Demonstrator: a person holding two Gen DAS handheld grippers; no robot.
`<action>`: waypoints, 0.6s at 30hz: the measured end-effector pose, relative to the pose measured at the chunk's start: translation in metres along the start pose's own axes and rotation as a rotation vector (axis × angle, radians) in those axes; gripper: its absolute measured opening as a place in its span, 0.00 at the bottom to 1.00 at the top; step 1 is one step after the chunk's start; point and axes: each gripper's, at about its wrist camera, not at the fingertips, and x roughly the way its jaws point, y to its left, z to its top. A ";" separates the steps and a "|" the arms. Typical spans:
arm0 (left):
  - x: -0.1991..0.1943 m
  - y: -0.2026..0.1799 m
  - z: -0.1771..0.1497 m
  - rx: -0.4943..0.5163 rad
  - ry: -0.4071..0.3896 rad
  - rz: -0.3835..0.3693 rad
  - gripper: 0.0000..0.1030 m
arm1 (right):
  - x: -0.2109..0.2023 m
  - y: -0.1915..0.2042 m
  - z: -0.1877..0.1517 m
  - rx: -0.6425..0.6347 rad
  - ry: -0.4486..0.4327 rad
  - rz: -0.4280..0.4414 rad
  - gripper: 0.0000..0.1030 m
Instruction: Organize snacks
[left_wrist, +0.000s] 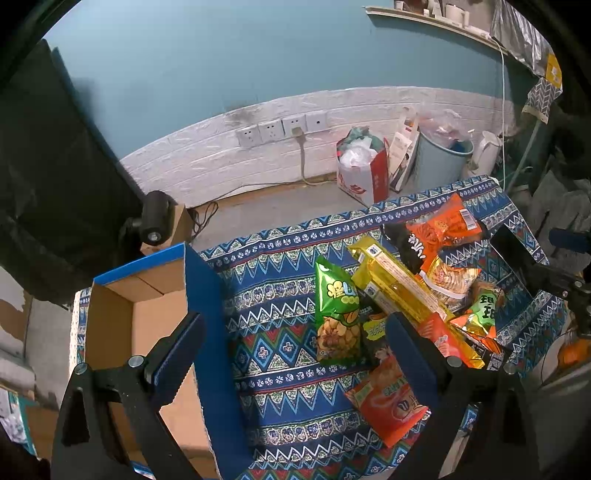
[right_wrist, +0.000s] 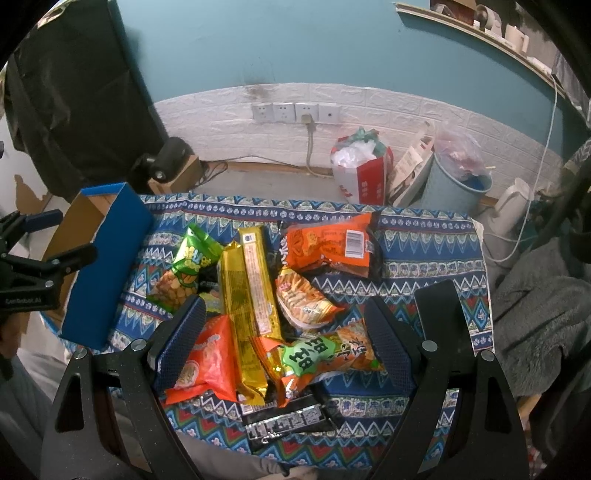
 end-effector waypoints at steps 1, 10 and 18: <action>0.000 0.001 0.000 0.000 -0.001 -0.001 0.96 | 0.000 0.000 0.000 0.000 0.000 0.000 0.83; 0.001 0.001 0.000 0.002 0.000 0.003 0.96 | 0.001 -0.001 -0.001 -0.002 0.002 0.000 0.83; 0.001 0.000 0.000 0.001 0.001 0.002 0.96 | 0.001 0.000 -0.001 -0.003 0.003 -0.001 0.83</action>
